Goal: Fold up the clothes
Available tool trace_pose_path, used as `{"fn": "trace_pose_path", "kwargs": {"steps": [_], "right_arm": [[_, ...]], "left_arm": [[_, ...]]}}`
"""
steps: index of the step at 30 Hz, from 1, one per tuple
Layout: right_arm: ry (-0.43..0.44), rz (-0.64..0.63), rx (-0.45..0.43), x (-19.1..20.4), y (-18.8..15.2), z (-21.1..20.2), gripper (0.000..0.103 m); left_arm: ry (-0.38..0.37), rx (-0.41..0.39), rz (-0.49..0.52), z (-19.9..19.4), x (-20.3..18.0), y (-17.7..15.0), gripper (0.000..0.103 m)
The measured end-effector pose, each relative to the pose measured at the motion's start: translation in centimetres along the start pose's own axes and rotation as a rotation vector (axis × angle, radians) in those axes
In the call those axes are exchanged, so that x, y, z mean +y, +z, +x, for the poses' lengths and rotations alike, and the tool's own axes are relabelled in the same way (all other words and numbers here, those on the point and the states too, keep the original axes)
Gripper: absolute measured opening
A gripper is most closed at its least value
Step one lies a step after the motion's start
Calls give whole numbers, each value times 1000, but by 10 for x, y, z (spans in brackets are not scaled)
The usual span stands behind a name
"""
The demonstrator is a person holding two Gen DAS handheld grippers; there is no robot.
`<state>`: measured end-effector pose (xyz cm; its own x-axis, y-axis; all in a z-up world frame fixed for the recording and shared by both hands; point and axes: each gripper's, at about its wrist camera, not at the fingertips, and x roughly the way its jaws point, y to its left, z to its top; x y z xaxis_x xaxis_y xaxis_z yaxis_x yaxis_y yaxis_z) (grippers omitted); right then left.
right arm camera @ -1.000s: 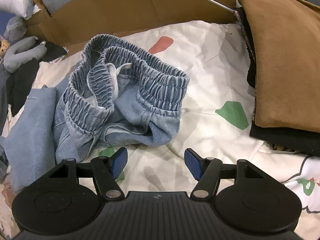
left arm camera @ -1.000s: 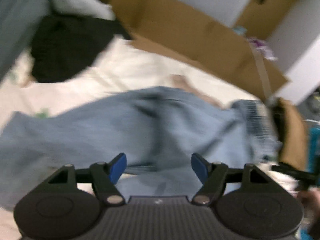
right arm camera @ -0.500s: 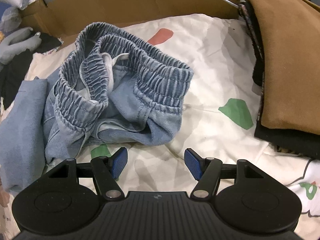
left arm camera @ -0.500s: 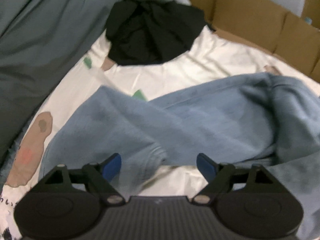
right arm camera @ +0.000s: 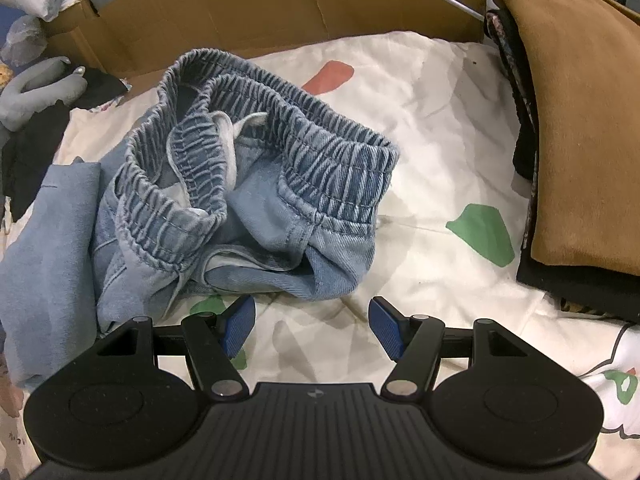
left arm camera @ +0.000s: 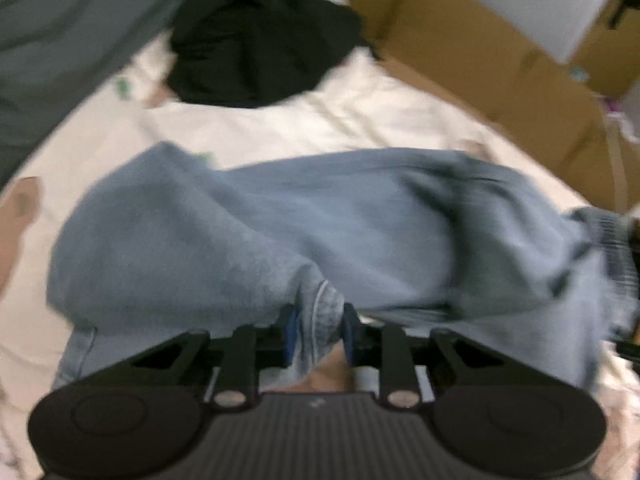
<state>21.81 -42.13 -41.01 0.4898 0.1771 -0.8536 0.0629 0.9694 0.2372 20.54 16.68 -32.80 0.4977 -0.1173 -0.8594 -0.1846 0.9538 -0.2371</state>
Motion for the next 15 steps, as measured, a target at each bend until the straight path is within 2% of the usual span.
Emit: {"fn": "trace_pose_path", "kwargs": {"steps": [8,15], "right_arm": [[3,20,-25,-7,2,-13,69],[0,32,-29,-16,-1,-16,69]], "left_arm": [[-291,13,49,-32,-73,0,18],[-443,94,142,-34,-129,-17,17]]}}
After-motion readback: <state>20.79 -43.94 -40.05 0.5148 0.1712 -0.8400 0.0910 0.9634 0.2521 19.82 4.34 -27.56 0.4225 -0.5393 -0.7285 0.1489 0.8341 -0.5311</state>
